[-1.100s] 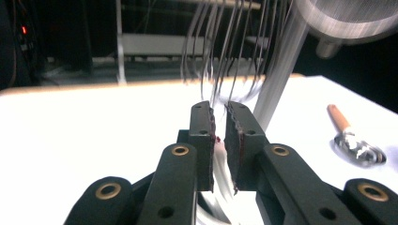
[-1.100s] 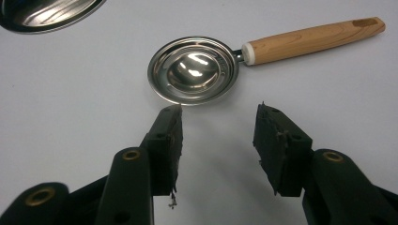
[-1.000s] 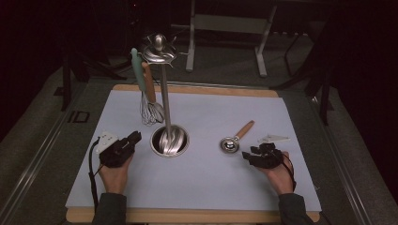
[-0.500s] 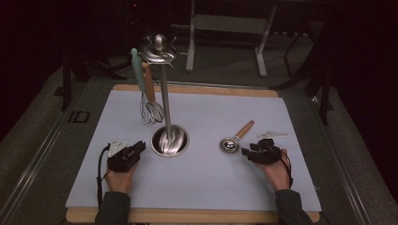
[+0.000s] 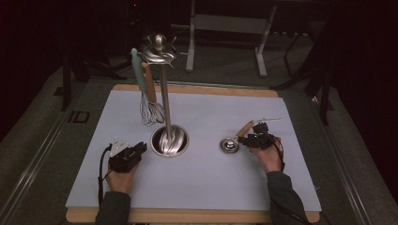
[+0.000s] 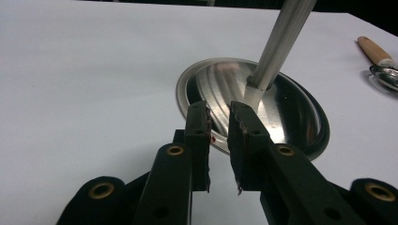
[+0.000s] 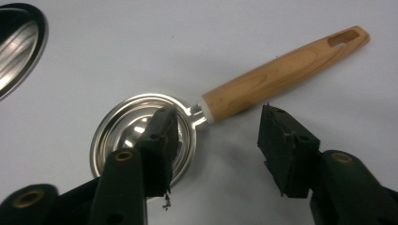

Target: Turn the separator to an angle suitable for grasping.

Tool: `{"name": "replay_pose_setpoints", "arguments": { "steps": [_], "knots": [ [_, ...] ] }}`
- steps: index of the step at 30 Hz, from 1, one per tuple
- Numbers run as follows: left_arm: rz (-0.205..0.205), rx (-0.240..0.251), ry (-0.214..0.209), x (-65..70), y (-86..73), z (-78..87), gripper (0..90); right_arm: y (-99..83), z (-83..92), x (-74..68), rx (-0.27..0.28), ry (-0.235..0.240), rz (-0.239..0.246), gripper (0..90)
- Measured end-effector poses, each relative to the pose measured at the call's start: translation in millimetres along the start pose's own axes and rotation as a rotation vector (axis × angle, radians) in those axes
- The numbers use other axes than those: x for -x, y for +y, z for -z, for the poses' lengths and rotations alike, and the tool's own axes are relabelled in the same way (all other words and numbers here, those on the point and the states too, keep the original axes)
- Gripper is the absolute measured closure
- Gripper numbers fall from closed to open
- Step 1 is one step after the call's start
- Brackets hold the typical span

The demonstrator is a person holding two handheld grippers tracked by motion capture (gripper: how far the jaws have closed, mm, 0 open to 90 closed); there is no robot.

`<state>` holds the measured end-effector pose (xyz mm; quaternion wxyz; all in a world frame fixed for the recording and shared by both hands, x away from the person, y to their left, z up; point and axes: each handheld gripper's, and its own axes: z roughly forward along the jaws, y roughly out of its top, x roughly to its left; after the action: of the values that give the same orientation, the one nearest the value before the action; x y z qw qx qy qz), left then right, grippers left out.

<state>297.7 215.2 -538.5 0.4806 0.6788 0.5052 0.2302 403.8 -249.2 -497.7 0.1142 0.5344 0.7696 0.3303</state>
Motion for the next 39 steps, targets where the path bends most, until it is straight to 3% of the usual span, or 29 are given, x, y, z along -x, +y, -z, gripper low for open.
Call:
{"name": "replay_pose_setpoints", "arguments": {
  "steps": [4, 9, 12, 17, 23, 28, 35, 37, 39],
  "knots": [
    [0.000, 0.000, -0.001, 0.1, 0.0, -0.2, 78.3, 3.4, -8.8, -1.5, -0.017, -0.023, 0.000, 41.6],
    [0.000, -0.001, 0.000, 0.4, -0.1, -0.4, 78.1, 9.7, -20.3, 1.4, -0.016, -0.039, -0.046, 37.4],
    [0.000, -0.002, -0.002, 0.2, -0.1, -0.3, 78.1, 12.2, -24.5, 1.6, -0.019, -0.038, -0.060, 36.6],
    [-0.001, -0.003, -0.002, 0.3, 0.0, -0.4, 77.7, 15.8, -35.5, 2.5, -0.041, -0.079, -0.106, 36.8],
    [-0.002, -0.002, -0.004, 0.5, 0.0, -0.6, 77.7, 18.3, -40.2, 2.1, -0.050, -0.091, -0.122, 37.3],
    [-0.002, -0.002, -0.002, 0.8, 0.0, -1.0, 77.5, 24.6, -43.7, 0.6, -0.074, -0.086, -0.122, 38.9],
    [-0.004, -0.005, -0.002, 0.7, 0.1, -1.1, 76.9, 29.9, -48.0, -5.6, -0.095, -0.058, -0.084, 48.5],
    [-0.003, -0.006, -0.002, 0.7, 0.1, -1.0, 76.8, 31.2, -49.6, -9.0, -0.106, 0.009, -0.080, 57.6],
    [-0.004, -0.006, -0.001, 0.7, 0.1, -1.0, 76.8, 31.2, -49.6, -9.0, -0.106, 0.009, -0.080, 57.6]
  ]
}}
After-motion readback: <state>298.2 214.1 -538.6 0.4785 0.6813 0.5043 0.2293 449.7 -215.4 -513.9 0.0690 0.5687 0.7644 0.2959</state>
